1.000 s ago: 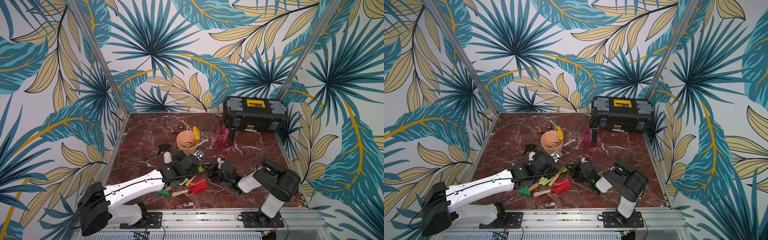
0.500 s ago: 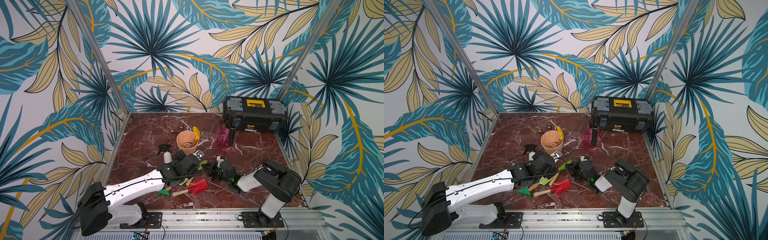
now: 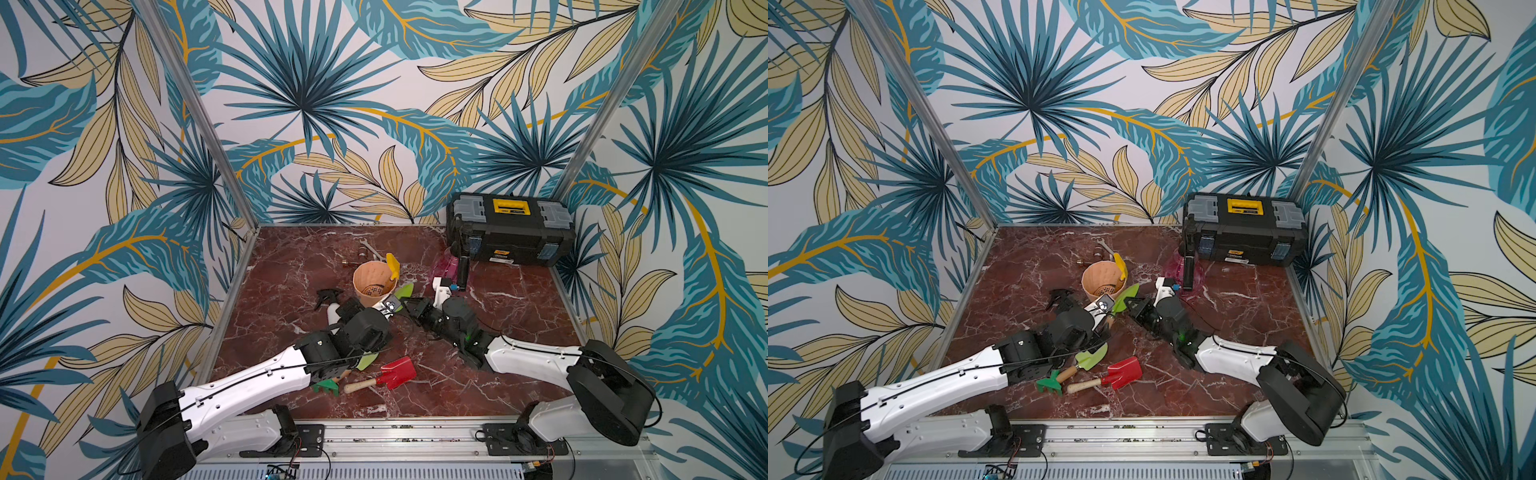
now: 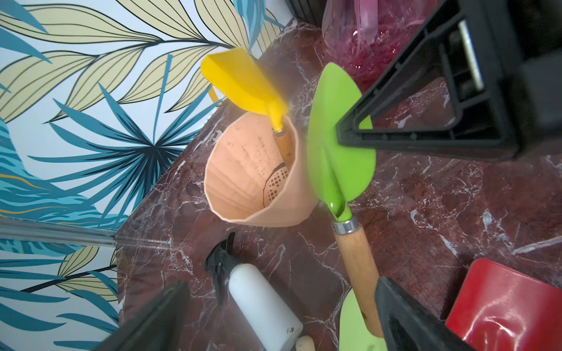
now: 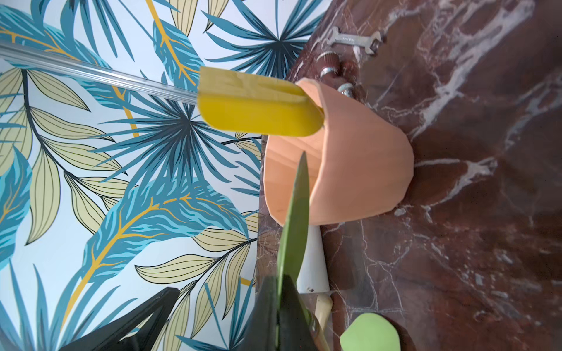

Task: Organize the gardening tools
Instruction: Pick up the gardening tool from the center of the board, then place the gardening tool in the container.

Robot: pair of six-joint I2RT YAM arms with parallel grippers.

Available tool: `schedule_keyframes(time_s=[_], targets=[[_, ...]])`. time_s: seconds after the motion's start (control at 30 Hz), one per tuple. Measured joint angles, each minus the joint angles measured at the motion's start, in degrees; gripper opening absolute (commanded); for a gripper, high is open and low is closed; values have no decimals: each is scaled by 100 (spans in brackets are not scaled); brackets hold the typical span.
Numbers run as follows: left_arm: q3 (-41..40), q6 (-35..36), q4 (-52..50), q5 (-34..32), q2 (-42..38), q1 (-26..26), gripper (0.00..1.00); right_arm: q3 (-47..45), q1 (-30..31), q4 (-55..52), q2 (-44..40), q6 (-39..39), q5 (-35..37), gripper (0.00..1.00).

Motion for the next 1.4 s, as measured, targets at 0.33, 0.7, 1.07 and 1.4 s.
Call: schedule_keyframes(time_s=[0.33,0.7,1.07,1.4], targets=[[-402,-15,417,-210,-815,0,100,951,0,-1248,-378,-2227,393,0],[-525,-17,627,-321,-1047,0,100,2553,-4,-1637,-96,-4953,-350,0],[-564,-55,660,-326,-1126,0,100,3805,-4,-2135,1224,-6371,-1099,0],[-605,-57,667,-343,-1226,0,100,4273,-4,-2575,2111,-6891,-1180,0]])
